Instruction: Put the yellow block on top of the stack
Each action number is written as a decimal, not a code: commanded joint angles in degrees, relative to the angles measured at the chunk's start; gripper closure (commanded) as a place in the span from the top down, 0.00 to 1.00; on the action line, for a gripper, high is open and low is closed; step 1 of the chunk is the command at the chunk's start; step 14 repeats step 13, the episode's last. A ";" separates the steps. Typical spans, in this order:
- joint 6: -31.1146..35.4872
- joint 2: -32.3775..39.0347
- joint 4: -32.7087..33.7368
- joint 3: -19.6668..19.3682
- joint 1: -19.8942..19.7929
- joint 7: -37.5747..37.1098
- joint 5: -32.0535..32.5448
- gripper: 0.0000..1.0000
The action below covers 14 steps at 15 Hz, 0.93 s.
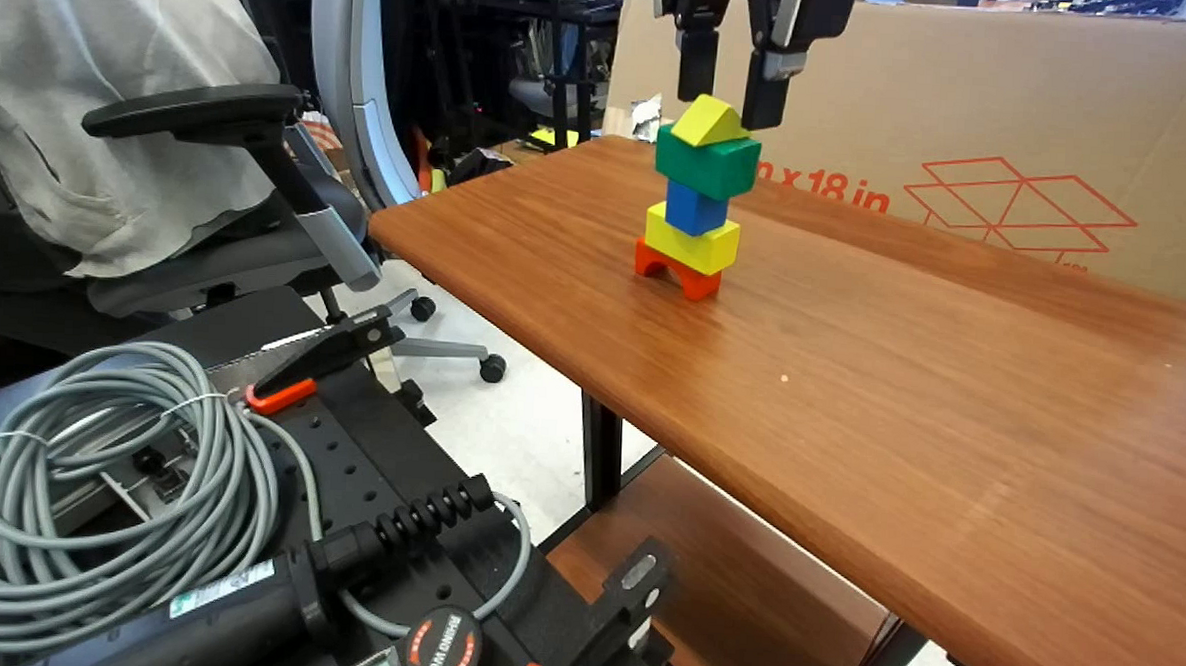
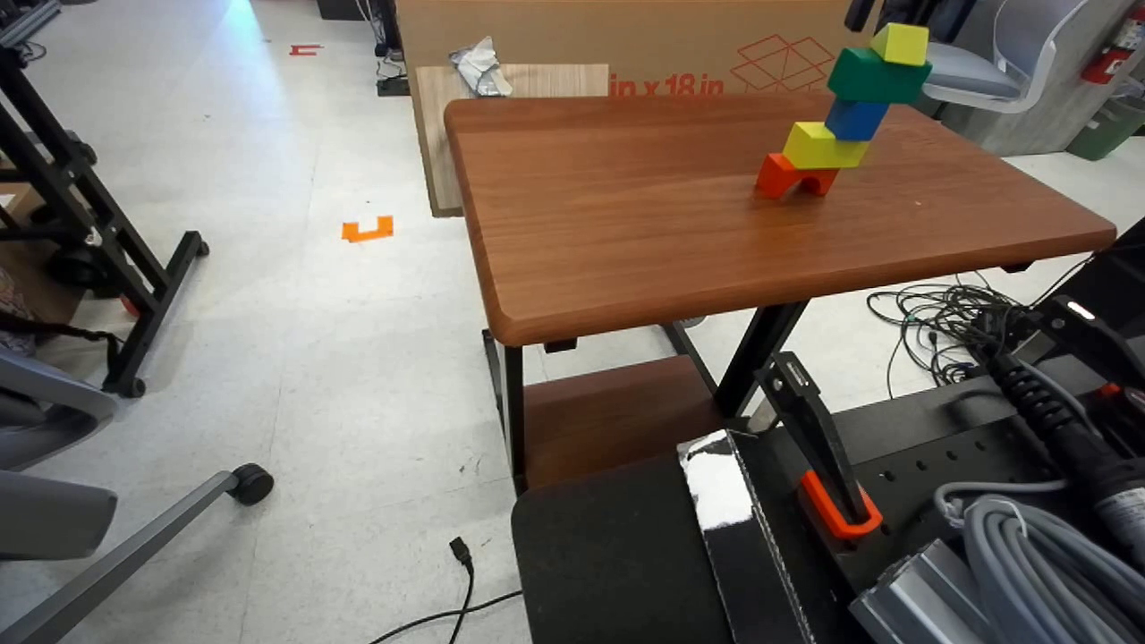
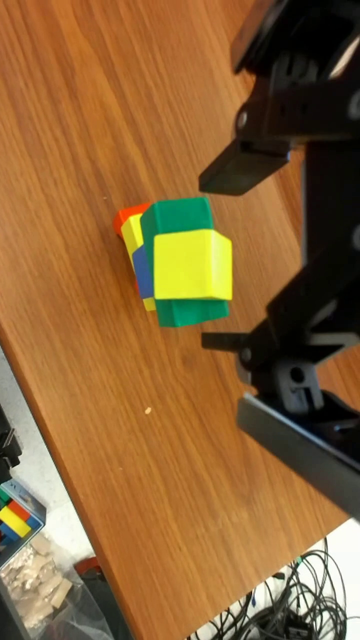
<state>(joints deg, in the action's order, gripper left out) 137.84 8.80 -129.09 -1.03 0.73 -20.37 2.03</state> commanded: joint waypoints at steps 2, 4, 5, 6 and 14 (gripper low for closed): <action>-1.01 -4.59 -1.48 -0.09 0.22 1.45 -0.34 1.00; -1.28 -6.93 -2.26 0.07 0.16 2.01 -0.46 1.00; -2.23 -8.35 -2.54 0.29 -0.02 3.07 -1.59 1.00; -3.02 -9.57 -2.74 0.50 -0.12 4.55 -2.71 1.00; -5.43 -10.85 -2.29 1.03 -0.24 8.01 -3.71 1.00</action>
